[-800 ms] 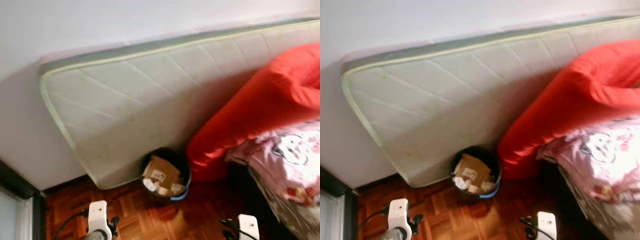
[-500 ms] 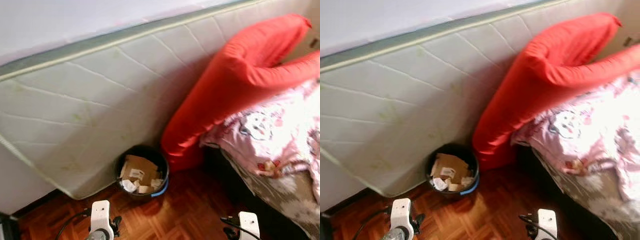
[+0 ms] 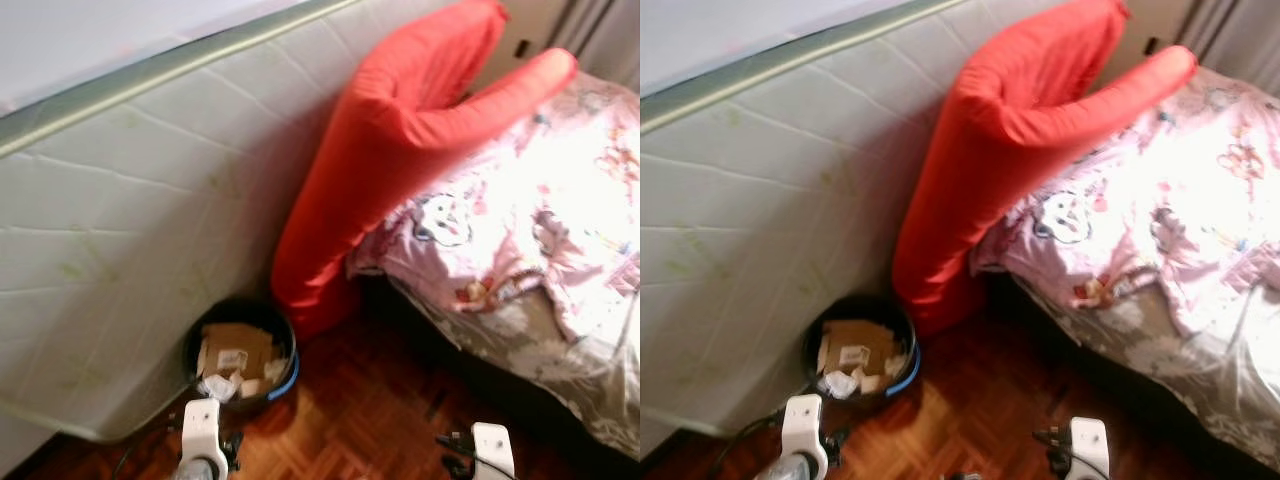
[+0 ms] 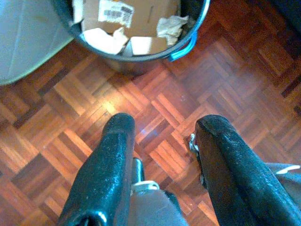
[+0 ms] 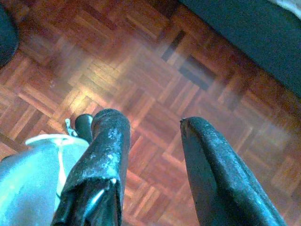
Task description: Clean up the room
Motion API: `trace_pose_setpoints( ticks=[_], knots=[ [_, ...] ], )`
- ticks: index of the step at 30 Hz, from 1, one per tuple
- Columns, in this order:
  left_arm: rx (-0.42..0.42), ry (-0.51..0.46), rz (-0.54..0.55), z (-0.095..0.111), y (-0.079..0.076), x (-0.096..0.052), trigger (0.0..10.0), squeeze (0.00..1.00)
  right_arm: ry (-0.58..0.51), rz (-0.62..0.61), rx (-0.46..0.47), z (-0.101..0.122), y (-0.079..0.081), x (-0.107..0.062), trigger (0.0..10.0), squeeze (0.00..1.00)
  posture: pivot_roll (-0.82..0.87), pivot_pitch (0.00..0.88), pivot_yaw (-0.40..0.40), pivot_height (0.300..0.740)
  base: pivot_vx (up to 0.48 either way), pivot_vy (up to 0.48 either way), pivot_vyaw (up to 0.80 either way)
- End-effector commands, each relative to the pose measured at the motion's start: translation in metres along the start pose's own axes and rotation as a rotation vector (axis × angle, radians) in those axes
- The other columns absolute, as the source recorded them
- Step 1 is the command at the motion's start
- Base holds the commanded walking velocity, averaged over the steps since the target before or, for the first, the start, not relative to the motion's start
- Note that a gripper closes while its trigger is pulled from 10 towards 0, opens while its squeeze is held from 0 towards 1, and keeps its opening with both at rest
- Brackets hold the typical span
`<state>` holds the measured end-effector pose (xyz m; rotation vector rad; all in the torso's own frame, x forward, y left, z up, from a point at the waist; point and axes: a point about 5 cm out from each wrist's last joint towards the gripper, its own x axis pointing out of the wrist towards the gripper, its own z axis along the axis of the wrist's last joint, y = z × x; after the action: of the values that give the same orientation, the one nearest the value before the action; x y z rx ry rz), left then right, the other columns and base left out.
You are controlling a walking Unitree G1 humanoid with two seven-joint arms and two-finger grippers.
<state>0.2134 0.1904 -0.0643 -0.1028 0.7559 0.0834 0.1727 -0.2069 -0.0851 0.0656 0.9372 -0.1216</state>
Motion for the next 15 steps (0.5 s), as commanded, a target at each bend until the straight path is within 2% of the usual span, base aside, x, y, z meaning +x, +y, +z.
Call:
trace_pose_setpoints(
  ticks=[1, 8, 11, 15],
  knots=[
    [0.021, 0.011, -0.010, -0.0035, -0.0014, -0.0008, 10.0, 0.00, 0.023, -0.004, 0.004, -0.0059, -0.0009, -0.0011, 10.0, 0.00, 0.01, 0.148, -0.002, 0.740, 0.000, 0.000, -0.77],
    [0.027, 0.000, -0.014, 0.0009, -0.0030, 0.0006, 10.0, 0.00, 0.023, -0.001, 0.002, -0.0063, 0.0006, -0.0010, 10.0, 0.00, 0.01, 0.129, -0.006, 0.740, 0.000, 0.000, -0.77],
    [0.036, -0.011, -0.020, 0.0035, -0.0053, 0.0014, 10.0, 0.00, 0.011, 0.001, -0.002, -0.0049, 0.0013, -0.0008, 10.0, 0.00, 0.01, 0.122, -0.008, 0.740, 0.000, 0.000, 0.00],
    [0.036, -0.012, -0.020, 0.0030, -0.0069, 0.0014, 10.0, 0.00, 0.003, 0.005, -0.014, -0.0033, 0.0012, -0.0007, 10.0, 0.00, 0.01, 0.114, -0.014, 0.740, 0.000, -0.325, 0.00]
  ],
)
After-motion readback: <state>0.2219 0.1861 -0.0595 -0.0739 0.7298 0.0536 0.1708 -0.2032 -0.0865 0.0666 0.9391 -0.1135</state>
